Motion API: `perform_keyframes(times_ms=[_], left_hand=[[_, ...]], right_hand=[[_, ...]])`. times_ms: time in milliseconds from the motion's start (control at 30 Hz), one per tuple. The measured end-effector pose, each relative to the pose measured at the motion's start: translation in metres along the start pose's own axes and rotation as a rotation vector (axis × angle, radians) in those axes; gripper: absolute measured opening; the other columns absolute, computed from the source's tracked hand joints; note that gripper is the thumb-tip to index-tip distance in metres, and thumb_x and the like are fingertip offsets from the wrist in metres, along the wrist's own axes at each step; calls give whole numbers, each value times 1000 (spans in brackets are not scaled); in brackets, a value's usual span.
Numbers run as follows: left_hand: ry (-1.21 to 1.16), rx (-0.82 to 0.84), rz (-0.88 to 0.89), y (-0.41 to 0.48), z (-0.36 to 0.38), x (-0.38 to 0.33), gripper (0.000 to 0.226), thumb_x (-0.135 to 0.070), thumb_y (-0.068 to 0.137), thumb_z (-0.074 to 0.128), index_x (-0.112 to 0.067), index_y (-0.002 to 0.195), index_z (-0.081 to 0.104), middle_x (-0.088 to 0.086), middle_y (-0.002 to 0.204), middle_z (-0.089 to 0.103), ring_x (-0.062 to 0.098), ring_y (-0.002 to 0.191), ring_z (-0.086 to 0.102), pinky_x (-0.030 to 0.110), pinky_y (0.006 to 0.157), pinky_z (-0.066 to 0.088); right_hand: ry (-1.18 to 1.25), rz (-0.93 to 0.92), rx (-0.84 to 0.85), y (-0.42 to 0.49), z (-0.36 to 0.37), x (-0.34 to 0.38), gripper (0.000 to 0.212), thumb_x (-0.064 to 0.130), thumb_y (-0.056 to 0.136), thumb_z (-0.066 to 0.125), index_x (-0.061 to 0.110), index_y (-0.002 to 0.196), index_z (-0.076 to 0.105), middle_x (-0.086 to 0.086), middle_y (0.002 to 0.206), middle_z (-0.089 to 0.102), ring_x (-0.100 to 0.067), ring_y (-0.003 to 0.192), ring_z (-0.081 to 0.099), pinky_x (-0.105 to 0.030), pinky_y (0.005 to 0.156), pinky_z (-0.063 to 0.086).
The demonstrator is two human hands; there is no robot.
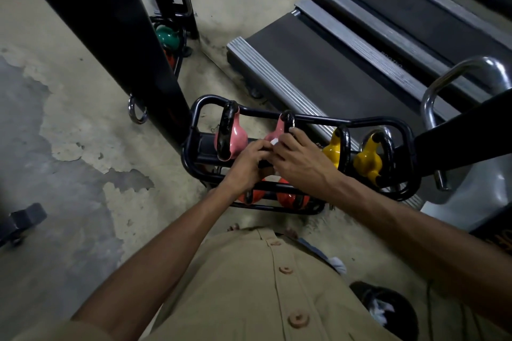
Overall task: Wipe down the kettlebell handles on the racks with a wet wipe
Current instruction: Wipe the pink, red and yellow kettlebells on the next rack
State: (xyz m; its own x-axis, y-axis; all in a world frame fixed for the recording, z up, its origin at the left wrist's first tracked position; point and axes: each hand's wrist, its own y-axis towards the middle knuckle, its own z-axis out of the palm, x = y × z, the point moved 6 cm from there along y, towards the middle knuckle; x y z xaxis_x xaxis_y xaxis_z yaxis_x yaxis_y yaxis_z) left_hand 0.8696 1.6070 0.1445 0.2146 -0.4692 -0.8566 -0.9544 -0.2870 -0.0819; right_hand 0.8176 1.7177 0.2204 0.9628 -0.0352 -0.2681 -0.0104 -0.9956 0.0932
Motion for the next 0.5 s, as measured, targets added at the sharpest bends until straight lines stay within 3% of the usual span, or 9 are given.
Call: perform_keyframes(times_ms=[100, 167, 267, 367, 500], left_hand=[[66, -5, 117, -2, 1, -12, 32, -6, 86, 79, -4, 117, 72, 1, 123, 61, 13, 117, 55, 17, 101, 45], [89, 16, 143, 0, 2, -14, 32, -11, 83, 83, -8, 114, 77, 3, 126, 61, 12, 119, 53, 9, 101, 39], [84, 15, 117, -1, -1, -16, 29, -15, 84, 83, -11, 113, 78, -1, 128, 60, 10, 122, 51, 10, 102, 38], [88, 21, 116, 0, -4, -20, 25, -15, 82, 84, -10, 106, 79, 0, 128, 61, 10, 122, 51, 6, 103, 34], [90, 22, 94, 1, -6, -22, 27, -16, 79, 87, -11, 105, 80, 0, 125, 62, 12, 120, 54, 10, 104, 37]], right_hand=[[4, -15, -61, -17, 0, 12, 21, 13, 93, 59, 8, 111, 69, -14, 119, 57, -32, 109, 50, -47, 97, 43], [72, 101, -90, -29, 7, 11, 20, 12, 97, 59, 6, 114, 67, -15, 116, 56, -31, 102, 53, -45, 89, 45], [291, 331, -190, -40, 13, 13, 16, 10, 105, 56, 2, 114, 66, -16, 109, 60, -29, 96, 57, -42, 82, 52], [609, 671, -354, -53, 11, 14, 5, 0, 96, 64, 5, 95, 65, -10, 100, 59, -20, 89, 55, -32, 72, 50], [1135, 1069, -369, -67, 28, 11, 18, -2, 93, 65, 14, 92, 57, 5, 91, 59, -16, 86, 60, -34, 74, 53]])
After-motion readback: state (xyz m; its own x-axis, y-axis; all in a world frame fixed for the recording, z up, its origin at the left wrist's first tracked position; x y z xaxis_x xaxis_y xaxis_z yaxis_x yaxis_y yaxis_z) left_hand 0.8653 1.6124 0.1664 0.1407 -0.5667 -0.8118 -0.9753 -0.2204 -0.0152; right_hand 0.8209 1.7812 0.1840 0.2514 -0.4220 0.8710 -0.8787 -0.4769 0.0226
